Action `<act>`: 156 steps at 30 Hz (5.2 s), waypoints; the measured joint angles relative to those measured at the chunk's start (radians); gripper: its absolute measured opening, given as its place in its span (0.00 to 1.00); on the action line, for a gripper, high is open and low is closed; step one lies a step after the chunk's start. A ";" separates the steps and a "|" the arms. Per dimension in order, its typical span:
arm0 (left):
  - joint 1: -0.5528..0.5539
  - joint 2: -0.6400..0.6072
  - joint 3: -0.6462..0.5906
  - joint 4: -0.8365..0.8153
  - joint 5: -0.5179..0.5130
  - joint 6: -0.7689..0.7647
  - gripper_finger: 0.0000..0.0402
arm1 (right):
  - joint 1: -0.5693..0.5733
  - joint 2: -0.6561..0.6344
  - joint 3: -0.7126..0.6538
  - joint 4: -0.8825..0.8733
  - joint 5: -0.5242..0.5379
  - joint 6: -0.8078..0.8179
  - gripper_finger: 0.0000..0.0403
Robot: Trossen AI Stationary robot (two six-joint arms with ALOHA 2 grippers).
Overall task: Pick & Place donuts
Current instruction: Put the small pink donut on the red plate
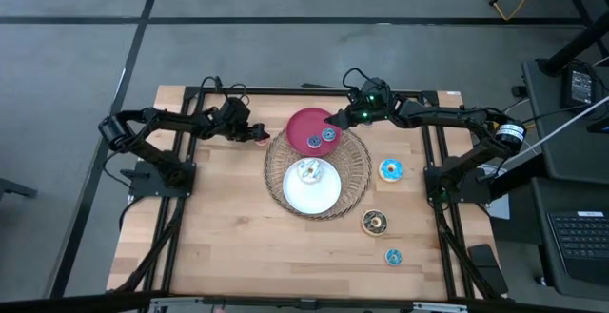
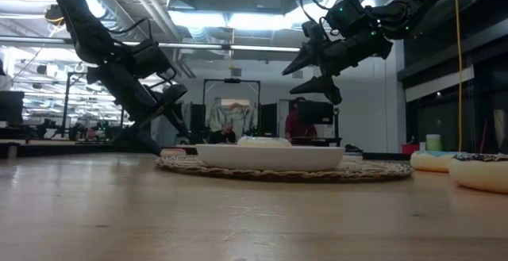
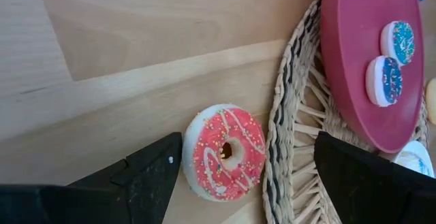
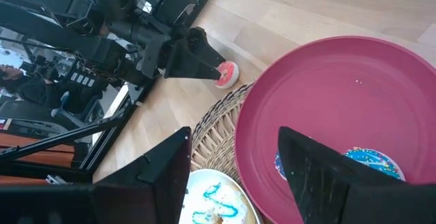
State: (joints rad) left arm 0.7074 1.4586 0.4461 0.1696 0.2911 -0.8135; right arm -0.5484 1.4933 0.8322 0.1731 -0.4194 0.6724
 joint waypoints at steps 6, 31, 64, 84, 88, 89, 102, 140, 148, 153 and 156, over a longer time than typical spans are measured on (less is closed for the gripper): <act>0.000 0.001 0.000 -0.005 0.007 0.000 0.75 | 0.000 0.000 0.000 0.000 0.000 0.000 0.55; -0.001 0.004 -0.003 -0.018 0.010 -0.041 0.22 | 0.000 0.000 0.000 0.000 0.000 0.000 0.55; 0.005 -0.300 -0.003 -0.063 -0.006 -0.225 0.01 | 0.000 0.000 0.000 0.000 0.000 0.000 0.55; -0.021 -0.045 0.252 -0.100 0.015 -0.146 0.01 | 0.000 0.000 0.000 0.000 0.000 0.000 0.55; -0.020 0.039 0.326 -0.101 0.037 -0.105 0.01 | 0.000 0.000 0.000 0.000 0.000 0.000 0.55; -0.019 0.059 0.344 -0.107 0.042 -0.094 0.01 | 0.000 0.000 0.000 0.000 0.000 0.000 0.55; -0.004 0.316 0.628 -0.225 0.174 0.103 0.01 | 0.000 0.000 0.000 0.000 0.000 0.000 0.55; -0.045 0.722 1.078 -0.455 0.254 0.405 0.01 | 0.000 0.000 0.000 -0.002 0.000 0.000 0.55; -0.046 0.727 1.078 -0.435 0.253 0.379 0.01 | 0.000 0.000 0.000 -0.005 0.000 0.000 0.55; -0.049 0.727 1.078 -0.435 0.245 0.371 0.01 | 0.000 0.000 0.000 -0.005 0.000 0.000 0.55; -0.049 0.727 1.078 -0.440 0.245 0.335 0.01 | 0.000 0.000 0.000 -0.005 0.000 0.000 0.55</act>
State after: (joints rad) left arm 0.6582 2.1857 1.5242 -0.2703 0.5365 -0.4780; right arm -0.5485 1.4937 0.8318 0.1677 -0.4191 0.6724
